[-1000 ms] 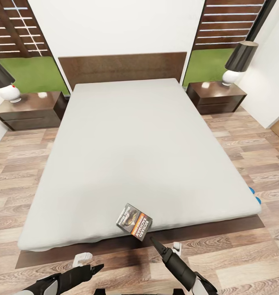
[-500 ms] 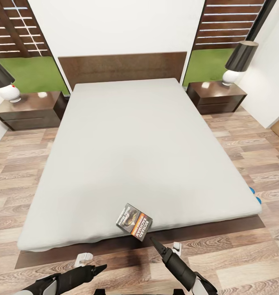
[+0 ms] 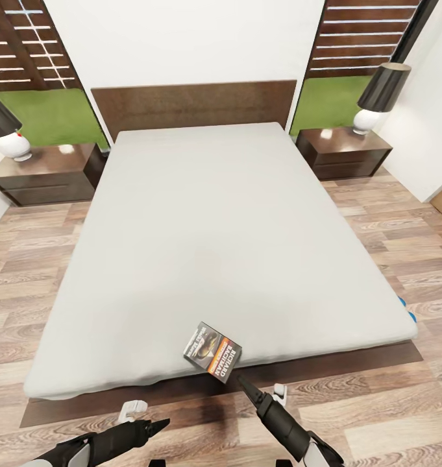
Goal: In the bedroom, move the book from the bed onto either nightstand, and place the two sandals side by side next to the bed.
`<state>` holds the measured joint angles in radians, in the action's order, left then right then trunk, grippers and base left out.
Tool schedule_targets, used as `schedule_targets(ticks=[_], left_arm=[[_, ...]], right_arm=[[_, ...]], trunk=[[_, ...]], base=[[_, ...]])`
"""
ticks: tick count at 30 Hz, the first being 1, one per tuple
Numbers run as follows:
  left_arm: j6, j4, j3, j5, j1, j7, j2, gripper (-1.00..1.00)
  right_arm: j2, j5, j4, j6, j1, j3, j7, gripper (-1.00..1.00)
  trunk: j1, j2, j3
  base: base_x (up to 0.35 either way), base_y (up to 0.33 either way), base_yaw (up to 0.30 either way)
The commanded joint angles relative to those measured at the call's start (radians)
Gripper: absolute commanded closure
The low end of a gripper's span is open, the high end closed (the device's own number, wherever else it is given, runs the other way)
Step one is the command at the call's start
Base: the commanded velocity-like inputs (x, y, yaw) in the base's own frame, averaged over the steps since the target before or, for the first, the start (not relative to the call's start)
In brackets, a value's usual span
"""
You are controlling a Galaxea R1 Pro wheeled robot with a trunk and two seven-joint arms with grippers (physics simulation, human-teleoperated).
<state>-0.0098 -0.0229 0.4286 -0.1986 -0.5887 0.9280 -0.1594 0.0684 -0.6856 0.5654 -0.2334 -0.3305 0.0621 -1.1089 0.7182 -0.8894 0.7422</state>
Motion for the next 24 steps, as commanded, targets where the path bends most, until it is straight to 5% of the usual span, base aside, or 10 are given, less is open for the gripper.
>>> schedule_targets(ticks=[1,24], left_arm=[[-0.001,0.0,0.009,-0.01,0.0,0.003,0.0,-1.0],[-0.001,0.0,0.009,-0.01,0.0,0.003,0.001,-1.0]], right_arm=[[0.001,-0.002,-0.001,-0.01,-0.001,0.003,-0.004,-1.0],[0.014,-0.002,-0.005,-0.01,0.0,-0.003,-0.003,-1.0]], trunk=[[0.0,-0.001,0.001],[0.0,-0.001,0.001]], base=[[0.0,0.0,0.0],[0.0,0.0,0.0]])
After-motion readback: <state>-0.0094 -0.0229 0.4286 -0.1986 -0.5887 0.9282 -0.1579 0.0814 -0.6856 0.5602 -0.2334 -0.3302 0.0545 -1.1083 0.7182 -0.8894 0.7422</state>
